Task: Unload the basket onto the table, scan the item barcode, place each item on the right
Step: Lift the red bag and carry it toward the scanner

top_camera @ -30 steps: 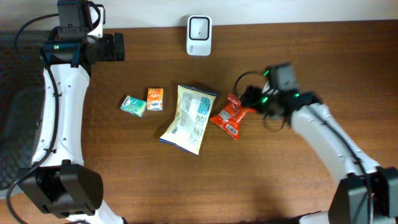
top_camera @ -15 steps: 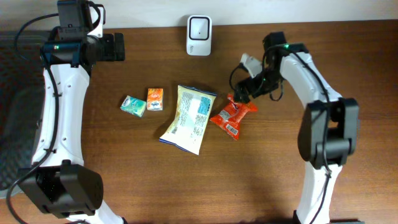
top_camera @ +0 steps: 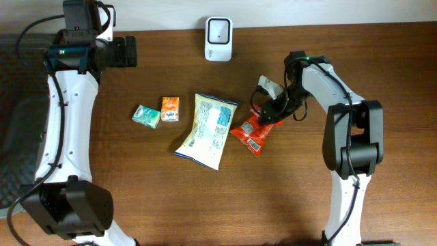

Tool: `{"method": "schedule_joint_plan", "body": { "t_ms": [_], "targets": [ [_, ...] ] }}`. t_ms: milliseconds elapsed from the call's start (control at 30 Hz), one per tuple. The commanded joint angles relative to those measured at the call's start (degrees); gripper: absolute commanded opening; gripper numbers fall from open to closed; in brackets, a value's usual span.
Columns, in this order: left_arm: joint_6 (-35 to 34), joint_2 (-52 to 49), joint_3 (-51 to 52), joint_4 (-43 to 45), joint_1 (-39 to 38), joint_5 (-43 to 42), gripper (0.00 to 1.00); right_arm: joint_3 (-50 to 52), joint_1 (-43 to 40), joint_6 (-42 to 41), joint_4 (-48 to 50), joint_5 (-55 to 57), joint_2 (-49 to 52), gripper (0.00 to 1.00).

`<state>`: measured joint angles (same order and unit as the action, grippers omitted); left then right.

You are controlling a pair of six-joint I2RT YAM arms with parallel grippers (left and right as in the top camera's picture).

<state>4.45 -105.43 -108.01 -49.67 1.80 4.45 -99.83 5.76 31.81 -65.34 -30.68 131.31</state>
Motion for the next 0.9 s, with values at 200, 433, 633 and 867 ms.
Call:
{"method": "schedule_joint_plan", "body": {
  "t_ms": [200, 433, 633, 867],
  "targets": [
    [-0.15, 1.16, -0.11, 0.11, 0.02, -0.59, 0.99, -4.09, -3.17, -6.47, -7.23, -19.43, -0.96, 0.04],
    [-0.15, 1.16, -0.11, 0.11, 0.02, -0.59, 0.99, -6.29, -10.49, -24.06, -9.49, -30.42, -10.64, 0.04],
    [-0.15, 1.16, -0.11, 0.11, 0.02, -0.59, 0.99, -6.29, -14.51, -37.33, -7.72, -30.45, -17.99, 0.04],
    [-0.15, 1.16, -0.09, 0.11, 0.02, -0.59, 0.99, -6.29, -14.88, -38.82, -7.52, -30.42, -24.15, 0.04]
  ]
}}
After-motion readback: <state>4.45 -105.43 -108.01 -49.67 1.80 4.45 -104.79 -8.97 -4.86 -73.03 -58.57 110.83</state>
